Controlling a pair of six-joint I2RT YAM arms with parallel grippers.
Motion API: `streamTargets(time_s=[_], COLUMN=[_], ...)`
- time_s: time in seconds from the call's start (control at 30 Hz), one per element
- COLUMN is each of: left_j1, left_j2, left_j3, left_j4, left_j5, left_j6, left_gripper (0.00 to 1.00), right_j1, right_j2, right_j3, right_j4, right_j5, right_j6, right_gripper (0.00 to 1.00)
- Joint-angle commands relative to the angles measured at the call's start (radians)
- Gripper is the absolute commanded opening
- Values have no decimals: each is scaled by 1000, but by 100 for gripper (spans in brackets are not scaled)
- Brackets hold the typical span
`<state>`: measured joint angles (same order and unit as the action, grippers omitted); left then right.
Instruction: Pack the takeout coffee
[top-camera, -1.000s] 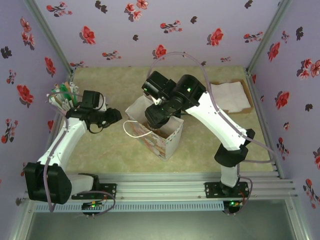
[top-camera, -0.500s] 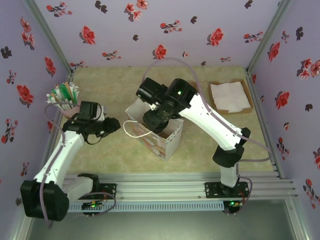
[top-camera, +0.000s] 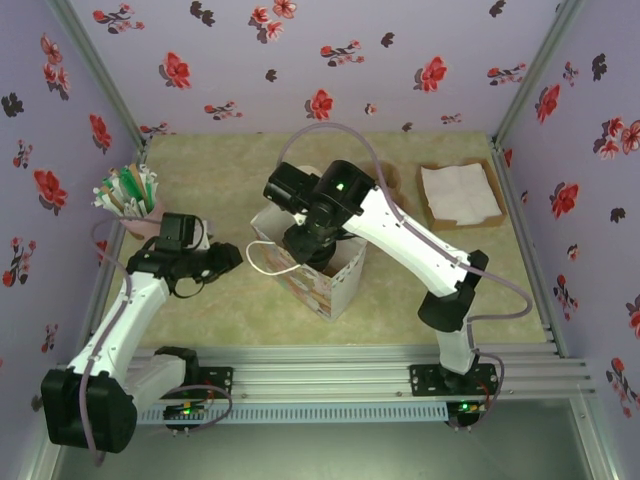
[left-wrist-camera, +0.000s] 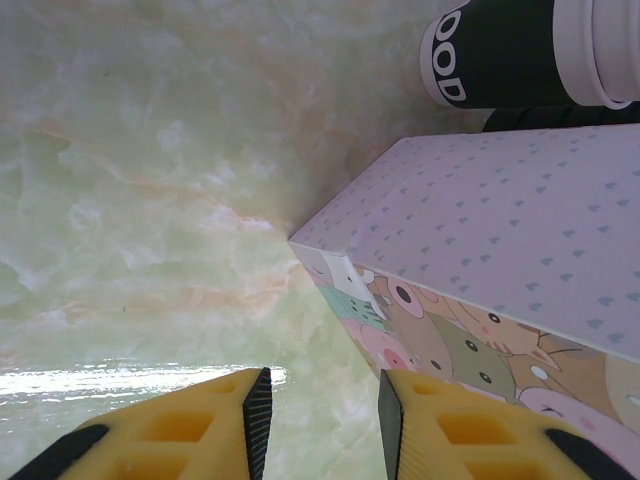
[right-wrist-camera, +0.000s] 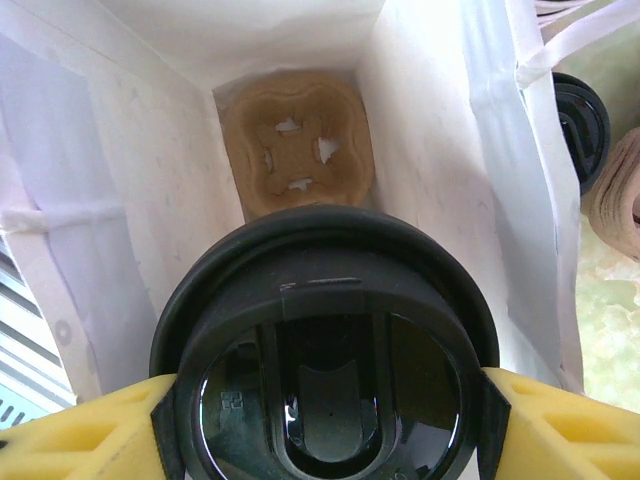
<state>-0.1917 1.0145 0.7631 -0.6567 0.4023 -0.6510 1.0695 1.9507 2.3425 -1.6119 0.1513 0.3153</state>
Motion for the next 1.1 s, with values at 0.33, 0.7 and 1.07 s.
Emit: streamTargets(time_s=[0.33,0.7,1.07], left_j1=[-10,-26,-48], left_j2=[19,48,58], left_j3=[-20,-23,-30], left_j4=[55,84,95], left_j5=[23,24,24], left_j6=[-12,-24,-34], left_gripper=[36,36,35], right_j1=[-23,-47,-54], right_j2=[6,-18,-20], right_j3=[-79,-41,24], right_j4=[-136,-122,-122], right_j5=[4,1,-4], right_j6=[19,19,18], right_gripper=[69,69,69])
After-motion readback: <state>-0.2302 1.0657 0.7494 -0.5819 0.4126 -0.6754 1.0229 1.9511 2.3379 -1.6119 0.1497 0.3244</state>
